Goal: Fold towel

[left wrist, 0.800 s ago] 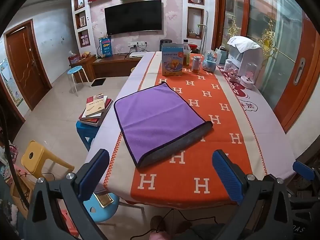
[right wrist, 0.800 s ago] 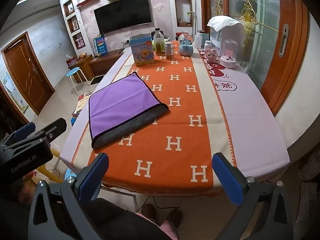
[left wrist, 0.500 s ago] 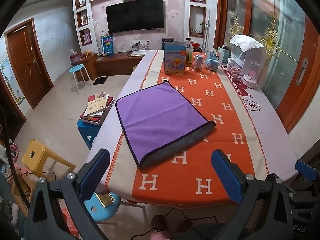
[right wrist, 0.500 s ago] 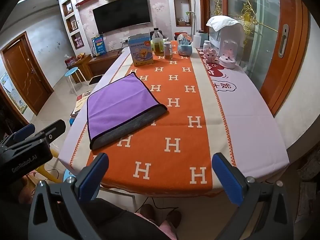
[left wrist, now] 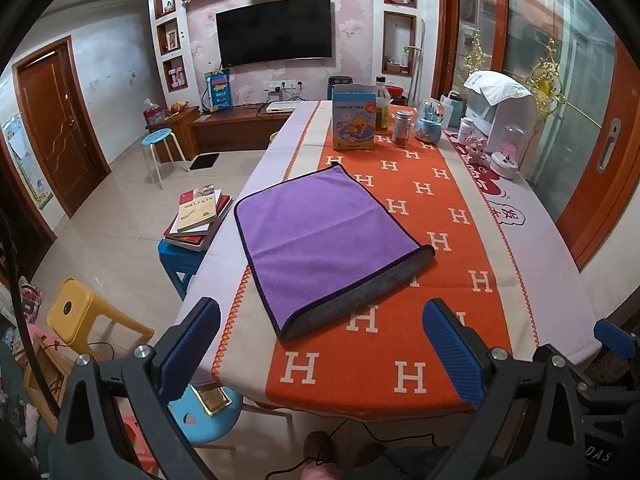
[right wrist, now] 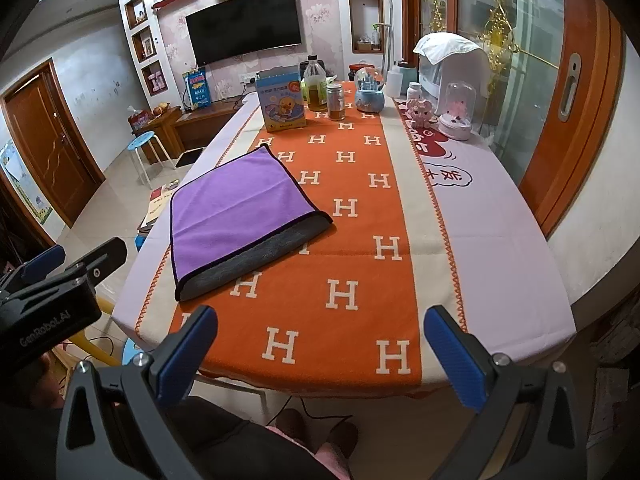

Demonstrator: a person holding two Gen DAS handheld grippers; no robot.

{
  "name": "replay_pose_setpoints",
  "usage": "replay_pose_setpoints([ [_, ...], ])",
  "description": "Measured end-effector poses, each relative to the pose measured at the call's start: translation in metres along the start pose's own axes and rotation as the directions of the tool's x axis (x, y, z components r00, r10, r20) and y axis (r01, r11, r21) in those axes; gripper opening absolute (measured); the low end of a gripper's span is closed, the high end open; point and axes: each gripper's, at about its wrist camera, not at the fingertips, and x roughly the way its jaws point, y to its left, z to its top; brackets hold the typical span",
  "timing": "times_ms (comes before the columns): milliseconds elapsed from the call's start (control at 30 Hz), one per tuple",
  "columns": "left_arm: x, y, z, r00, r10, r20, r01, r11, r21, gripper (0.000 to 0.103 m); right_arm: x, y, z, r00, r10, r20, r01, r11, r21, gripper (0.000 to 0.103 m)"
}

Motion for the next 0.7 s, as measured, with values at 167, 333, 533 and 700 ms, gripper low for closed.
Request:
replay_pose_setpoints([
  [167,-0.002,0.001,0.001,1.0,0.009,0.004,-0.009,1.0,-0.003,0.101,-0.001,-0.01,-0.001,1.0,-0.02,0.005,0.02,1.0,0.005,0.103],
  [333,-0.001,0.003,0.0,1.0,0.003,-0.01,-0.003,1.0,-0.016,0.101,0.001,0.003,0.01,0.999,-0.048,0.005,0.048,0.999,-0.008,0.103],
  [533,0.006,0.009,0.001,0.999,0.011,-0.034,-0.012,1.0,-0.028,0.101,0.004,0.006,0.012,0.998,-0.068,-0.013,0.068,0.998,-0.001,0.103],
  [700,0.018,0.021,0.003,0.998,0.003,-0.062,-0.006,0.999,-0.046,0.101,0.01,0.011,0.014,0.994,-0.103,-0.027,0.104,0.995,0.016,0.103],
])
